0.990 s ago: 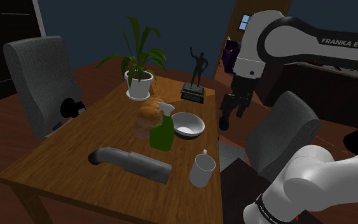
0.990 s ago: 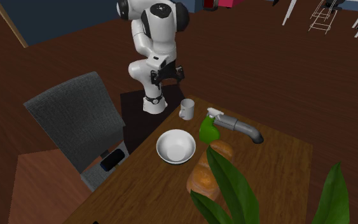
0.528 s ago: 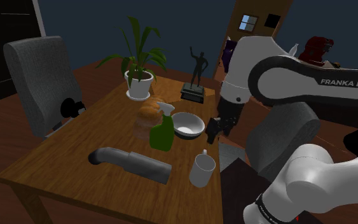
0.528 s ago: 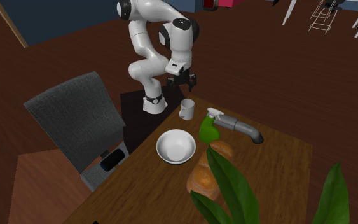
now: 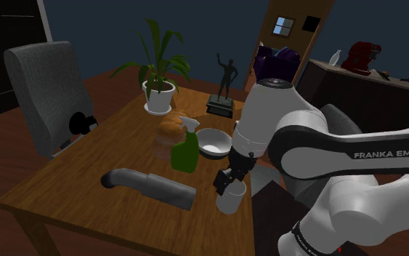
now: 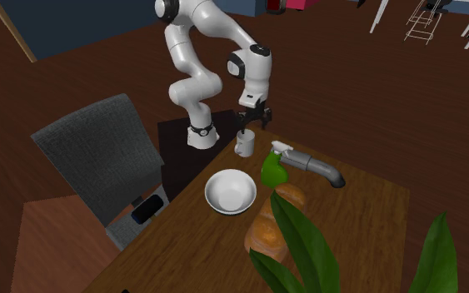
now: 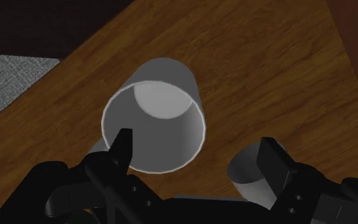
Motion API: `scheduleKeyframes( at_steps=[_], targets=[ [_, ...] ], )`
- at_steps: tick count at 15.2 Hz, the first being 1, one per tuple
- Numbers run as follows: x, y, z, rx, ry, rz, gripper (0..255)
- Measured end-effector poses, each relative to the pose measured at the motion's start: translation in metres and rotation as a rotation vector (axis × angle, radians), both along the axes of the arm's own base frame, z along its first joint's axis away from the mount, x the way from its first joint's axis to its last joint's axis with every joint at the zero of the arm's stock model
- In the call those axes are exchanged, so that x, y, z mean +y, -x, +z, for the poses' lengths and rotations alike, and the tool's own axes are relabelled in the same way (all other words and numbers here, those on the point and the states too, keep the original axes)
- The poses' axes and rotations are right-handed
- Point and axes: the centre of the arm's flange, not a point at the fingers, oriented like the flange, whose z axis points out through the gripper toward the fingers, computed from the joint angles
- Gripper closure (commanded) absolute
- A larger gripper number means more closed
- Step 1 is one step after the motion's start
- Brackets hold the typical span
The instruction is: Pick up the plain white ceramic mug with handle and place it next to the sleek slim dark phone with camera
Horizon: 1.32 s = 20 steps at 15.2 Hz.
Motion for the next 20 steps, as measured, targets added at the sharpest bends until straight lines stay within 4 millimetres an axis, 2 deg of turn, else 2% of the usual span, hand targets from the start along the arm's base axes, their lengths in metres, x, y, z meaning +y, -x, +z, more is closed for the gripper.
scheduleKeyframes(
  at_steps=[8,14,15,20],
  targets=[
    [0.006,-0.001,-0.045,-0.009,0.003,0.003,0],
    [0.005,-0.001,-0.048,-0.01,0.002,0.003,0],
    [0.005,-0.001,-0.048,-0.01,0.002,0.003,255],
    [0.005,-0.001,-0.048,-0.01,0.002,0.003,255]
  ],
)
